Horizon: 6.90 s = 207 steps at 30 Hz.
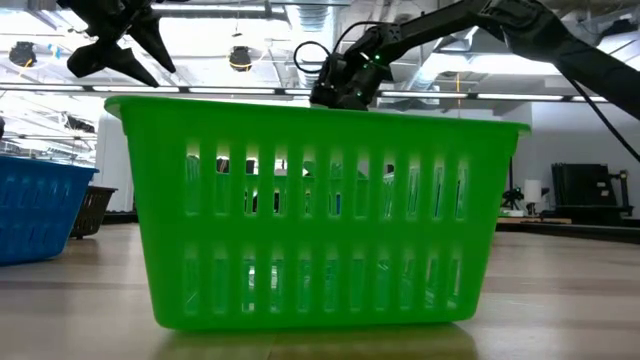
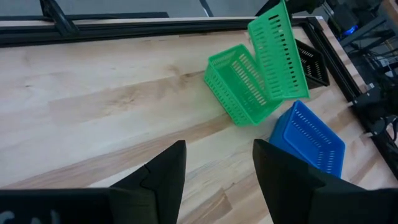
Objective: Stack baskets by color
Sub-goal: Stack the bottom right green bin on the top green bin, then stack the left black bin on the right stacked black bins
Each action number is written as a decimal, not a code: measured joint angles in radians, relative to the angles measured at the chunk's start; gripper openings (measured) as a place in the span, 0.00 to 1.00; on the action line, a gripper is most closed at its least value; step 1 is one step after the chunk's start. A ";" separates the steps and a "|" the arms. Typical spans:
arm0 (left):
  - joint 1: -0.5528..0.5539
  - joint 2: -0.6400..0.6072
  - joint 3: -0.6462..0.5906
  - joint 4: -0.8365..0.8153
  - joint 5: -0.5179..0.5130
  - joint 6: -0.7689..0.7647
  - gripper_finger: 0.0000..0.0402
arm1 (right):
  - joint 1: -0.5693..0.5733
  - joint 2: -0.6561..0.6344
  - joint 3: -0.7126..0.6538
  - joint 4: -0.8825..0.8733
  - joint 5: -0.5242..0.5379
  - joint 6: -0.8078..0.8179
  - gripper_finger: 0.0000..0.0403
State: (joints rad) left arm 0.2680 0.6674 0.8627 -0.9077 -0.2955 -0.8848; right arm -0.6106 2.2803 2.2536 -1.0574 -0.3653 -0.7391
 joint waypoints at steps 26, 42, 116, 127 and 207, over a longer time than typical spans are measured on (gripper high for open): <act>0.000 0.000 0.000 0.000 0.008 -0.004 0.43 | 0.000 0.048 0.000 0.018 0.000 -0.021 0.10; 0.000 0.000 0.000 0.000 0.008 0.008 0.43 | -0.014 0.048 0.000 -0.010 -0.003 -0.005 0.27; -0.537 0.352 -0.282 -0.128 0.107 0.113 0.34 | 0.603 -0.412 0.084 -0.398 0.134 0.925 0.39; -0.471 0.540 -0.282 0.218 0.056 0.169 0.01 | 0.566 -0.412 0.084 -0.403 0.136 0.925 0.39; -0.085 -0.088 0.202 -0.131 -0.071 0.185 0.48 | 0.534 0.281 0.077 0.100 0.295 0.914 0.25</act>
State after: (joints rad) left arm 0.1833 0.5797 1.0645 -1.0387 -0.3664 -0.7000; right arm -0.0762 2.5614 2.3310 -0.9578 -0.0704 0.1746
